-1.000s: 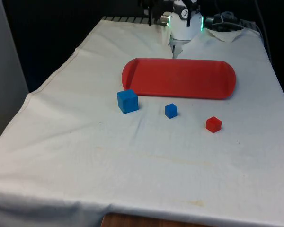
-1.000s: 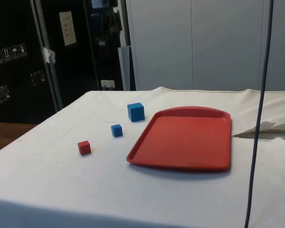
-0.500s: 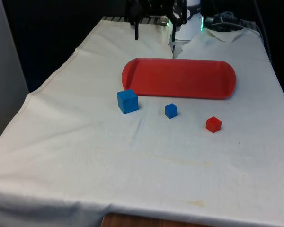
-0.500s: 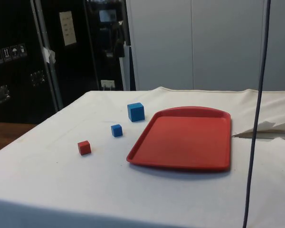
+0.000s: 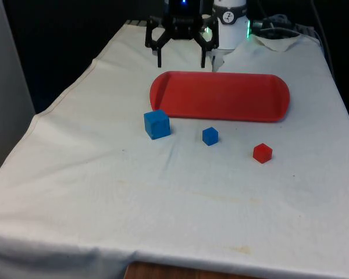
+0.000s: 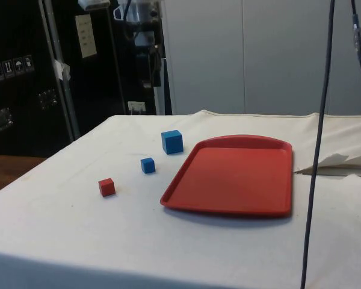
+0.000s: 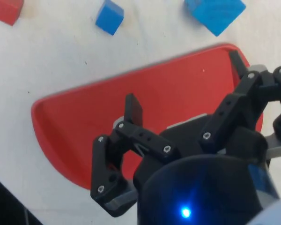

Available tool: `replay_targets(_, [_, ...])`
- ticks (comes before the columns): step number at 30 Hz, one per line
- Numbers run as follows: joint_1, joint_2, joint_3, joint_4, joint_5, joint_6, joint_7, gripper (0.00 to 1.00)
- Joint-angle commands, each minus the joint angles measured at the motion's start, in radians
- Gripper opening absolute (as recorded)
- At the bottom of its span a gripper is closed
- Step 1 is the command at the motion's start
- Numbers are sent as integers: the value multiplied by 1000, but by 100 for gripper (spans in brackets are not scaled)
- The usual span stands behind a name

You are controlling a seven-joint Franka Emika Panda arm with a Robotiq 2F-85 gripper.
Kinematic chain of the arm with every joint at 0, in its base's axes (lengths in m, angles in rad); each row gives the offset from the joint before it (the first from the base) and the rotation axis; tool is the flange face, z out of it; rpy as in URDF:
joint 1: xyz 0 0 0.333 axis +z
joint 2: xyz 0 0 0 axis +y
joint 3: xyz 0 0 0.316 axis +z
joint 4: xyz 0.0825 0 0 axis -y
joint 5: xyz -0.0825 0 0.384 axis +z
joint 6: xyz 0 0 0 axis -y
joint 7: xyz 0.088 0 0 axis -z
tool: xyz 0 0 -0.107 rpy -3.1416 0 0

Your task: Pick up the largest block and place it onto the tray.

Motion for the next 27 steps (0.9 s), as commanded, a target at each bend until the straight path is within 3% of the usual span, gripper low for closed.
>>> replay_targets(1, [-5,6,4,-6,11,17,-23,100])
replay_targets(7, [-8,42,-6,-13,34,51,-95,100])
replay_targets(8, [-3,42,-12,-9,26,39,-85,100])
replay_targets(9, [-9,46,-7,-14,37,55,-105,100])
replay_targets(17, [-15,97,-16,-18,71,92,-197,100])
replay_targets(18, [-9,92,-22,-14,60,76,-178,100])
replay_targets(20, [-19,115,-17,-18,81,102,-228,100])
replay_targets(24, [-22,140,-19,-18,98,119,-269,100])
replay_targets(25, [-16,143,-27,-16,95,111,-266,100])
replay_targets(27, [-25,159,-19,-18,111,131,-301,100])
